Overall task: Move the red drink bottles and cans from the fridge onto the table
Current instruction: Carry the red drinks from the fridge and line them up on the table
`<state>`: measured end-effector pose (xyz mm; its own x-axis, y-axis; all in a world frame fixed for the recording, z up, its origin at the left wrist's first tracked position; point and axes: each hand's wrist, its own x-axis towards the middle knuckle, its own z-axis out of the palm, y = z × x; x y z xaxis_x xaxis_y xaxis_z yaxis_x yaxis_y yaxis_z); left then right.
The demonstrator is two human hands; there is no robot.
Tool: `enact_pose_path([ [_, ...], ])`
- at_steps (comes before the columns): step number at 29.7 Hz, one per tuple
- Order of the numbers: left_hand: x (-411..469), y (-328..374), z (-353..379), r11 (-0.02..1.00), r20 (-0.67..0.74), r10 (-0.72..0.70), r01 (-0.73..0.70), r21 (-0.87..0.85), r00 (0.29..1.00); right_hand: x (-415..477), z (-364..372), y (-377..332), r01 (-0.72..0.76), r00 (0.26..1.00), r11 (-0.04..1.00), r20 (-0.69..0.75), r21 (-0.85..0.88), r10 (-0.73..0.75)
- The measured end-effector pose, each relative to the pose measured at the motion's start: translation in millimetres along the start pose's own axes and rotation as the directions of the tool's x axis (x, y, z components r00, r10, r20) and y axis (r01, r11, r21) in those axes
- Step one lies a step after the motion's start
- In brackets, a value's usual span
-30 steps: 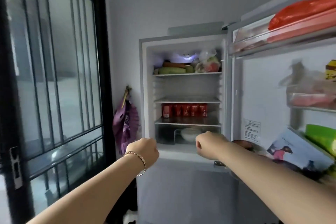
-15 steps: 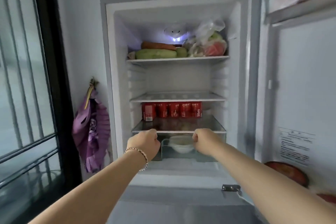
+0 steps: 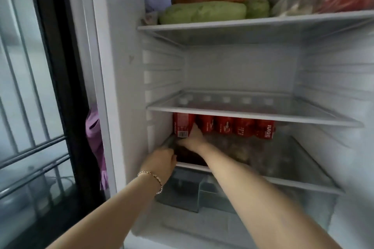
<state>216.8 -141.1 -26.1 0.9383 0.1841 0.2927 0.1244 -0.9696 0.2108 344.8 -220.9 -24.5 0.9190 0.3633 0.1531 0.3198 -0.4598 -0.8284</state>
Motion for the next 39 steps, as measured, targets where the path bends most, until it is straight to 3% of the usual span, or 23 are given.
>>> enact_pose_path([
  [4,14,-12,5,0.999,-0.005,0.042,-0.042,0.034,0.999,38,7,-5,-0.121,0.990,0.952,-0.036,0.280,0.136],
  [8,18,-17,9,0.994,-0.067,0.083,-0.078,0.074,0.994,49,11,-7,-0.232,0.965,0.966,-0.097,0.118,0.243],
  [13,14,-21,10,0.996,-0.075,0.090,-0.088,0.032,0.993,31,15,-5,-0.123,0.983,0.960,-0.104,0.250,0.153],
  [16,6,-21,2,0.954,-0.112,-0.013,-0.021,-0.299,0.994,4,18,-7,-0.111,0.982,0.966,-0.126,0.235,0.143],
  [18,-4,-19,-11,0.810,-0.193,-0.110,-0.024,-0.586,0.975,-19,21,-6,-0.061,0.985,0.975,-0.143,0.212,0.093],
  [19,-7,-15,-18,0.757,-0.259,-0.142,-0.064,-0.650,0.955,-31,22,-5,-0.034,0.987,0.979,-0.148,0.200,0.065],
  [22,-8,-7,-40,0.761,-0.355,-0.111,-0.150,-0.632,0.928,-66,21,-9,0.003,0.987,0.985,-0.157,0.175,0.025],
  [29,5,18,-66,0.909,-0.255,0.090,-0.184,-0.374,0.963,-126,22,-23,-0.004,0.966,0.995,-0.258,0.097,0.029],
  [31,8,24,-70,0.930,-0.239,0.123,-0.196,-0.310,0.963,-137,13,-24,-0.013,0.980,0.996,-0.197,0.088,0.030],
  [33,7,27,-69,0.921,-0.234,0.150,-0.222,-0.320,0.961,-147,-10,-26,-0.031,0.998,0.999,0.051,0.028,0.030],
  [35,4,29,-65,0.889,-0.220,0.152,-0.231,-0.395,0.963,-149,-41,-24,-0.067,0.949,0.998,0.310,-0.001,0.064],
  [36,2,31,-63,0.867,-0.207,0.149,-0.228,-0.443,0.967,-145,-57,-19,-0.084,0.952,0.995,0.300,0.053,0.064],
  [37,1,33,-62,0.845,-0.179,0.143,-0.214,-0.489,0.973,-139,-71,-15,-0.088,0.980,0.986,0.190,0.142,0.060],
  [39,1,41,-57,0.800,-0.102,0.140,-0.173,-0.575,0.985,-123,-91,0,-0.091,0.981,0.958,-0.143,0.271,0.134],
])
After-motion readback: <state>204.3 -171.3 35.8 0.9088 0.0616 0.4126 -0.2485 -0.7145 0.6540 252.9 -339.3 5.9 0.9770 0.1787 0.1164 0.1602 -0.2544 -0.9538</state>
